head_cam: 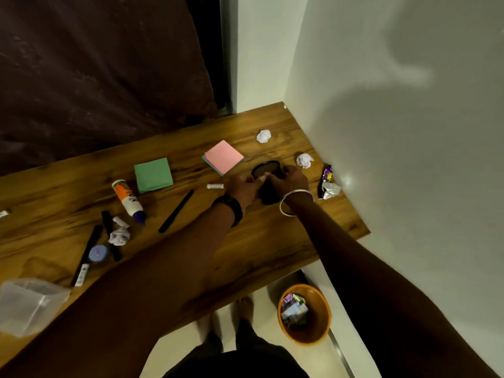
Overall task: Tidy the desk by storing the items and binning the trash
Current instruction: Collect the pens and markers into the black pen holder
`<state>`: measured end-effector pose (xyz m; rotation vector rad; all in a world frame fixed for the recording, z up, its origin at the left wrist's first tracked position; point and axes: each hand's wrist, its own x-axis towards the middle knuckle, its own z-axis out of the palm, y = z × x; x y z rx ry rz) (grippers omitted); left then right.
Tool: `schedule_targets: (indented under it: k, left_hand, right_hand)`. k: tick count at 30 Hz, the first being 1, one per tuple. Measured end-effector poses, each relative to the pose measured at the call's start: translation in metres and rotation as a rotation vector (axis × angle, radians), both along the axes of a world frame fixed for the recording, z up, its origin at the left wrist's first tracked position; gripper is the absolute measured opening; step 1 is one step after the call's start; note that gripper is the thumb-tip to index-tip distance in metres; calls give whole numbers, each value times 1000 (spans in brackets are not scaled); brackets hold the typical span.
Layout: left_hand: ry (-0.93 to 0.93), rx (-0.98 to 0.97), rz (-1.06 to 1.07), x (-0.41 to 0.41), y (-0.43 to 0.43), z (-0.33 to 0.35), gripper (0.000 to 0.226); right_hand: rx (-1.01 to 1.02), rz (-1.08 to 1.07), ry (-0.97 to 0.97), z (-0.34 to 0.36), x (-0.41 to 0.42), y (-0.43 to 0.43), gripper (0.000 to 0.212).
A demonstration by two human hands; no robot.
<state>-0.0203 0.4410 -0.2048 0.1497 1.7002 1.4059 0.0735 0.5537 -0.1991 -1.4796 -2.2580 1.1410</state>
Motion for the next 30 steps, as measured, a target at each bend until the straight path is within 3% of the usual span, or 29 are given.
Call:
schedule_targets:
  k: [4,9,12,17,21,30]
  left_hand:
    - [0,23,-4,2,5,3,21]
    - [271,82,-1,-5,-18,19,60]
    - [430,109,-66,-12,-45,33,36]
    - [591,106,-193,-38,-105,28,54]
    - [591,73,-202,-48,-150,5,80]
    - [578,-14,-213,-39,-184,-33,88]
  right_hand:
    - [-48,-13,108,4,4,-2,46]
    - [-144,-18,367,16,4,-16,59]
    - [-195,114,470,17,2,-30,55]
    - [-169,289,429,11,-11,-65,61]
    - [-156,406,357,-3,-20,-96,83]
    - [-70,547,268,-26,-19,-123,91]
